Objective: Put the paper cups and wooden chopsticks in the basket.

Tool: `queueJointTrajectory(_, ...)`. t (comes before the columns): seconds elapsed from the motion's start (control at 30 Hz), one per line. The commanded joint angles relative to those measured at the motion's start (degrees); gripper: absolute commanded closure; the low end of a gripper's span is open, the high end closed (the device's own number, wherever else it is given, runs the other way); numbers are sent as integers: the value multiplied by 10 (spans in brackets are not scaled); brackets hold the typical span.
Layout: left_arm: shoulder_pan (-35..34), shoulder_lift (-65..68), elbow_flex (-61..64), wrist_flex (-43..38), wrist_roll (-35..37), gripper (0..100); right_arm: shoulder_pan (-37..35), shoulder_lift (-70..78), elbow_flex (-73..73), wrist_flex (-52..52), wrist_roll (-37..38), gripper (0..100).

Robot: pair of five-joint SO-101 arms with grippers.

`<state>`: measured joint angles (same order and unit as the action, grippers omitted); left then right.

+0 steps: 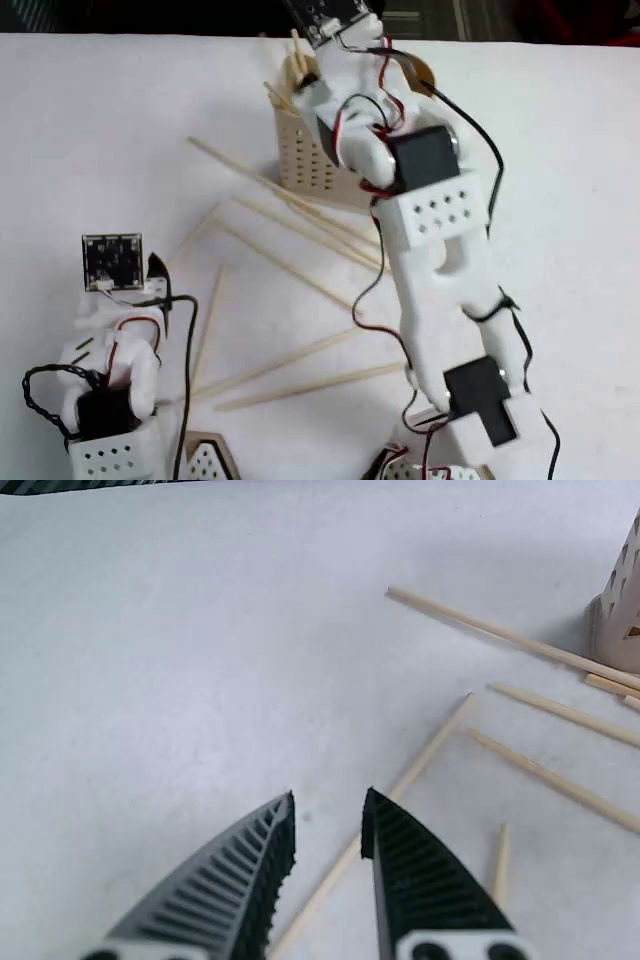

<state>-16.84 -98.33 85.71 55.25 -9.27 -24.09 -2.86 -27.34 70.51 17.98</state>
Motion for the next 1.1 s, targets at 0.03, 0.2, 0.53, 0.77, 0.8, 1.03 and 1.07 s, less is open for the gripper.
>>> queueJointTrajectory(0.03, -4, -7, -2, -10, -7, 875, 7, -59, -24, 146, 62, 861)
queueJointTrajectory(0.2, -4, -7, -2, -10, -7, 875, 9, -58, -23, 274, 143, 861)
queueJointTrajectory(0.53, -4, -7, 4, -18, -7, 875, 38, -139, 210, 279, 302, 878)
queueJointTrajectory(0.77, -4, -7, 18, -40, -7, 875, 79, -161, 357, 258, 400, 875)
queueJointTrajectory(0.8, -4, -7, 18, -40, -7, 875, 87, -158, 375, 247, 411, 875)
queueJointTrajectory(1.03, -4, -7, 18, -40, -7, 875, 130, -85, 463, 170, 501, 799)
queueJointTrajectory(1.07, -4, -7, 18, -40, -7, 875, 133, -72, 466, 154, 508, 799)
